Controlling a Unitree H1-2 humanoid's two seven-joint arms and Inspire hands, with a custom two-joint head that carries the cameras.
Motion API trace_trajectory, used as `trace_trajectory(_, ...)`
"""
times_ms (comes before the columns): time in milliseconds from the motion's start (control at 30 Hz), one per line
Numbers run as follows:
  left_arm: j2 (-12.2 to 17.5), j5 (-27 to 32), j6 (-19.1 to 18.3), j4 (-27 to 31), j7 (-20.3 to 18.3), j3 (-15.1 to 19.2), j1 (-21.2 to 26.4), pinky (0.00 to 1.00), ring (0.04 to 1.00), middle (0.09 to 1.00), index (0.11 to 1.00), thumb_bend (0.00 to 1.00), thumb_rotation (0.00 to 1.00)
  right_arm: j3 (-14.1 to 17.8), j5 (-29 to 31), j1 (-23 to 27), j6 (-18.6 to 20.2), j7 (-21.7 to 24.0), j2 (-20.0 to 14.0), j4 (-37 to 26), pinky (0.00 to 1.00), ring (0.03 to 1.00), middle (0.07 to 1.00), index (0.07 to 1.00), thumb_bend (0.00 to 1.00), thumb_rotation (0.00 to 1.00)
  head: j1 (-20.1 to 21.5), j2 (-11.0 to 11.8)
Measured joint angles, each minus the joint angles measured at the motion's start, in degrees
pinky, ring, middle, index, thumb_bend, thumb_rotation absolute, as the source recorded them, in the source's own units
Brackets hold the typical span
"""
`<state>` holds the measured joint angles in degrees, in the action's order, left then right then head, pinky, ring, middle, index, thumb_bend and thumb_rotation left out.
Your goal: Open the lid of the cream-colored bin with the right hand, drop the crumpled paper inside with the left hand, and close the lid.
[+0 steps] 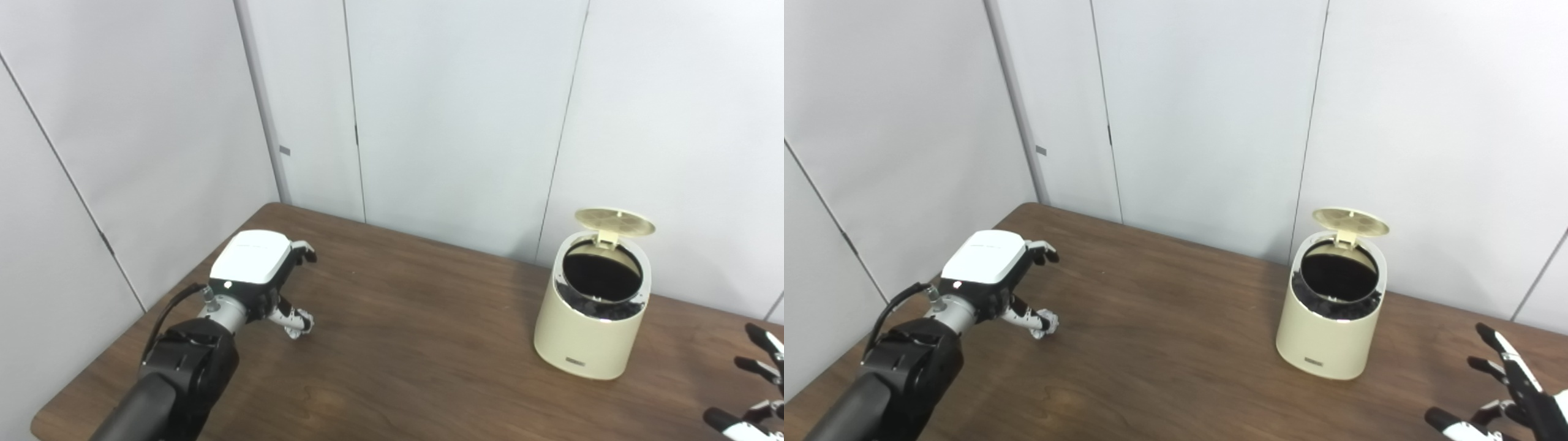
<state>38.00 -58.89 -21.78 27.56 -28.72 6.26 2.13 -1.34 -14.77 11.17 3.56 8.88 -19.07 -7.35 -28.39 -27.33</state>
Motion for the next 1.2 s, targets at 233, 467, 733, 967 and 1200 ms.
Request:
trace_trajectory(233,0.07,-2.86,0.42,-2.49,-4.00,-0.46,0.24,0.53,0.742,0.759,0.748,0.90,0.15,0.00,0.04,-0.02,0.00,0.00,-0.01,-0.10,0.36,0.858,0.968,0.964,0.96,0.60,0.00,-0.09)
trace_trajectory(467,0.08,-4.04,3.08,-6.34,-2.59,-1.55,0.44,0.49,0.682,0.720,0.734,0.88,0.14,0.01,0.00,-0.08,-0.09,0.01,-0.02,-0.17,0.35,0.872,0.974,0.973,0.97,0.61,0.09,-0.44)
trace_trajectory(733,-0.29,-4.21,5.43,-12.01,2.54,-2.57,0.52,0.46,0.642,0.675,0.706,0.85,0.13,0.02,0.03,-0.22,0.09,0.09,-0.02,-0.76,0.31,0.870,0.977,0.972,0.97,0.60,0.18,-0.79)
trace_trajectory(967,-0.67,-4.06,6.88,-15.72,7.07,-3.21,0.82,0.48,0.637,0.640,0.694,0.82,0.14,0.02,0.19,-0.36,0.08,0.14,-0.02,-0.79,0.34,0.862,0.977,0.966,0.96,0.58,0.35,-1.23)
trace_trajectory(1200,-0.67,-3.42,6.90,-17.54,9.70,-3.18,1.14,0.46,0.625,0.622,0.680,0.80,0.12,0.02,0.37,-0.53,0.05,0.16,-0.02,-0.90,0.38,0.877,0.978,0.961,0.94,0.57,0.35,-1.49)
